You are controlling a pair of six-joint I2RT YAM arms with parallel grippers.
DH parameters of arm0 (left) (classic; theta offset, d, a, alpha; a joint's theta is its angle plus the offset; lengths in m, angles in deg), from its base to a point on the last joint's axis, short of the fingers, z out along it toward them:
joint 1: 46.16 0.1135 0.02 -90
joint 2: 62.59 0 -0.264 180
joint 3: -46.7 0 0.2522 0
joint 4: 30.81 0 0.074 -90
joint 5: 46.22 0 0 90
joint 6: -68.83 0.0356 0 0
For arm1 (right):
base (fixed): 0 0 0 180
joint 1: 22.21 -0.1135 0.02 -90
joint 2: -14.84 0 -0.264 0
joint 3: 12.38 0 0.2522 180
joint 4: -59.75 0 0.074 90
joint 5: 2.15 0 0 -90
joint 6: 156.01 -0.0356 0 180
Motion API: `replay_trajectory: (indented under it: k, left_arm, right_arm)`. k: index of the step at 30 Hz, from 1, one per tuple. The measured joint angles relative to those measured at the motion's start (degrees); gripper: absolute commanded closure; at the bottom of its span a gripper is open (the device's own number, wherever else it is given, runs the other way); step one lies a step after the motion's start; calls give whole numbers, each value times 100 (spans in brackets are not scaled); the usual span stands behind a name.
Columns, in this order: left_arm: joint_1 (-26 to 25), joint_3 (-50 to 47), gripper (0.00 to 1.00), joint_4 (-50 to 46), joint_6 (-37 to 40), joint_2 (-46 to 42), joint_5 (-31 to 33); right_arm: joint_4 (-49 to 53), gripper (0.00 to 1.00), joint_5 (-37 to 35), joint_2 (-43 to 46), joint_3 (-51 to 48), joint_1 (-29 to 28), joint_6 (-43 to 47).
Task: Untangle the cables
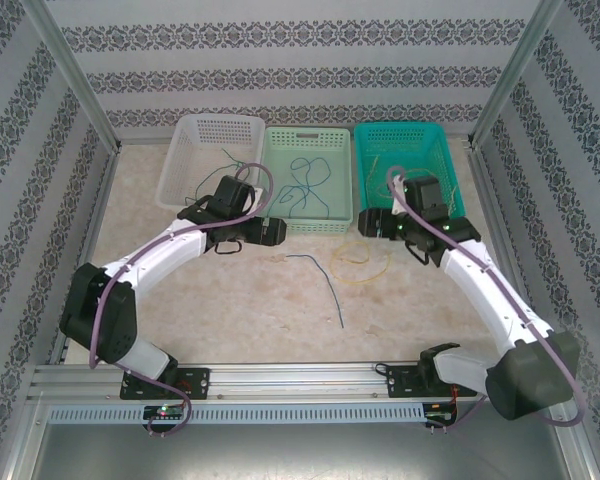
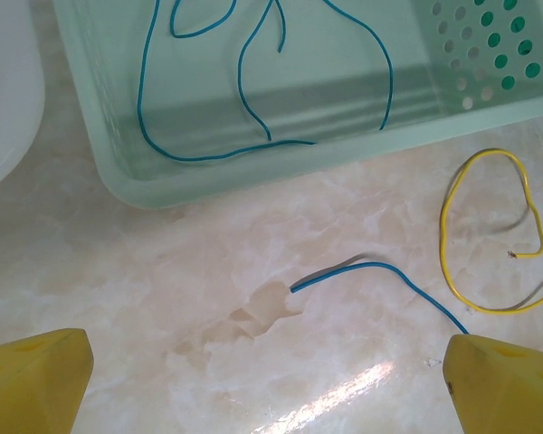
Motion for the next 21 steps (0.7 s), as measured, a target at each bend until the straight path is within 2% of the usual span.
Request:
replay_trajectory:
  k: [5,10,16,19,21]
  left_arm:
    - [2,-168,0,186,-136,-155,131]
    - [2,-269,0,221,-236,-330,304]
    - [59,-433,0,223,-236,-688,527]
    - [142,-483,0,223,-236,-778,597]
    - [164,-483,1,223,-236,-780,601]
  right_arm:
    - [52,20,-260,66,-450,-1054,-330]
    - [9,29,-367,-625,-468,-1928,-787]
    - [24,38,-505,-1425,-503,-2538,-1248]
    - [24,45,-573,-1641,-588,-2704,-1423]
    - [13,46,-616,-1797,-621,-2747,-1510]
